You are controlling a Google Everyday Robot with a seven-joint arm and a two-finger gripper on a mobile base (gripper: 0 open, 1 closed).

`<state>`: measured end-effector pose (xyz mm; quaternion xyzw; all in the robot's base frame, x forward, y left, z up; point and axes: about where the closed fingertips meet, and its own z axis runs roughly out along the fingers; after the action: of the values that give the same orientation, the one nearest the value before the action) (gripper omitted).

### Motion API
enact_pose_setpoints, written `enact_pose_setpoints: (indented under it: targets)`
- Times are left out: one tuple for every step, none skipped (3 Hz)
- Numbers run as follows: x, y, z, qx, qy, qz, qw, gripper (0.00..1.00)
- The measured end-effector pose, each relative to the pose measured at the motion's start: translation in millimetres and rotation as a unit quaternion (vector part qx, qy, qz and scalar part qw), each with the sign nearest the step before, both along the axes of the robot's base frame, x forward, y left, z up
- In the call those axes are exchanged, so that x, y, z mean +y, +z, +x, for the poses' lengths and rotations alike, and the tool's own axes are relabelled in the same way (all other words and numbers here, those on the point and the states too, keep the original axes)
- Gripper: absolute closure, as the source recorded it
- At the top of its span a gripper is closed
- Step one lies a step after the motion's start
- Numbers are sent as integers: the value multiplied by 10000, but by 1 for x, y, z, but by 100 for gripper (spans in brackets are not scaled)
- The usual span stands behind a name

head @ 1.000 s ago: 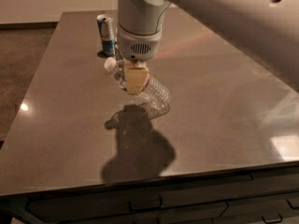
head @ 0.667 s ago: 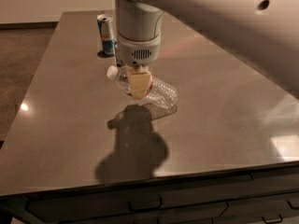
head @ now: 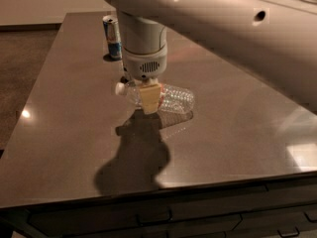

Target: Knock water bottle over

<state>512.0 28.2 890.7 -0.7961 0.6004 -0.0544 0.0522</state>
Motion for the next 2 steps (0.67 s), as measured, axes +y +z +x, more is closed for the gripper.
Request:
enact_pose_setpoints:
  targets:
    - [2,-11,-6,182,152,-69,9997,0]
    - [4,-24,-12,364,268,-131,9989,0]
